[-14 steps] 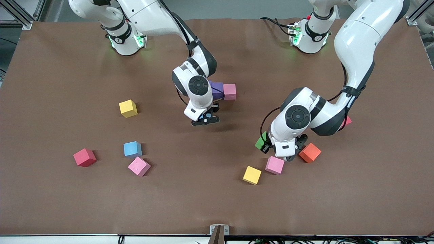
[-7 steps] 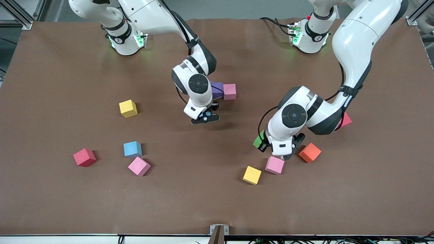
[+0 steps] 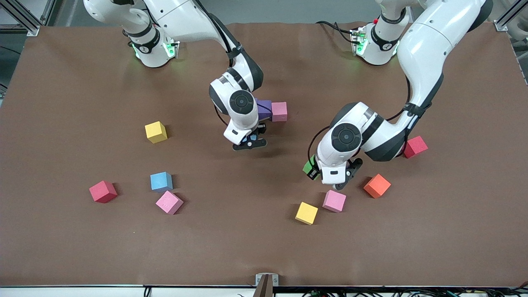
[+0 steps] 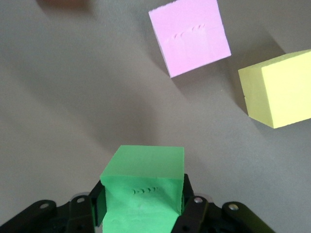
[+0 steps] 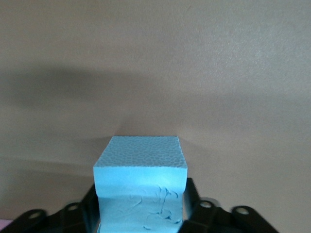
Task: Arrange 11 blocks into digit 3
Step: 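Carry the second blue block with the right gripper below the first blue block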
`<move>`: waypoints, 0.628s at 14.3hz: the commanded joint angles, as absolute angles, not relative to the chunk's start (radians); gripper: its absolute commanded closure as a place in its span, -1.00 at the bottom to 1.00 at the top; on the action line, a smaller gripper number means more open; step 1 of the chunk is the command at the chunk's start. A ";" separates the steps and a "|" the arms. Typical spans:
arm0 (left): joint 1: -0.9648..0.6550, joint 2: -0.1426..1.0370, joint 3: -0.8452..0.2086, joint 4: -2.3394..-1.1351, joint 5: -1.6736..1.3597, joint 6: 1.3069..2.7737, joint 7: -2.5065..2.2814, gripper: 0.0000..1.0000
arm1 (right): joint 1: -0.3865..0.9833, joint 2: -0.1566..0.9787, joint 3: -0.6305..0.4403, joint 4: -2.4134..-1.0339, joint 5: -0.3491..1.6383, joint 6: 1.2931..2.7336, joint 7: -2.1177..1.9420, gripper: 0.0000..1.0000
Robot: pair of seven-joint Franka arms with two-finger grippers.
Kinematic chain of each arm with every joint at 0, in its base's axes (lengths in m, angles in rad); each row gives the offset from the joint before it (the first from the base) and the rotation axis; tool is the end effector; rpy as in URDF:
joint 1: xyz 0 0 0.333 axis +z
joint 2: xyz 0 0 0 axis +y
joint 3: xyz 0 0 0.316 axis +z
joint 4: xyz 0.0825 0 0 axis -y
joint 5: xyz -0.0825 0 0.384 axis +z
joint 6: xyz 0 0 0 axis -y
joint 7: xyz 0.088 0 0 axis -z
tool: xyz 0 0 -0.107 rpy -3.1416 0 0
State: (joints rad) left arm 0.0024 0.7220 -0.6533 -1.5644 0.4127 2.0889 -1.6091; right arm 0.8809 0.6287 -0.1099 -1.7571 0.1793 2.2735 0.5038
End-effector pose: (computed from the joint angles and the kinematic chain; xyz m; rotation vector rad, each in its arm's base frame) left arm 0.6005 -0.3449 0.2800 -2.8521 -1.3060 0.1132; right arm 0.4609 0.4613 0.2031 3.1147 0.2517 -0.1932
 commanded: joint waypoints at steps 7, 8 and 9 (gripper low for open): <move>-0.064 0.733 -0.647 -1.626 0.416 2.141 -2.183 0.64 | 0.711 0.562 -0.114 -1.526 0.175 1.924 0.424 -1.00; -0.090 0.735 -0.644 -1.628 0.417 2.146 -2.288 0.62 | 0.680 0.558 -0.117 -1.525 0.170 1.908 0.347 -1.00; -0.106 0.735 -0.644 -1.631 0.419 2.146 -2.349 0.62 | 0.649 0.555 -0.121 -1.517 0.155 1.905 0.253 -1.00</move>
State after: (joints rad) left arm -0.0666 0.7436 -0.6516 -1.6160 0.4127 2.1291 -2.2053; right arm 0.7122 0.5677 -0.1306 -1.5187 0.1719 1.9245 0.3813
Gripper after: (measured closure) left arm 0.410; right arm 0.000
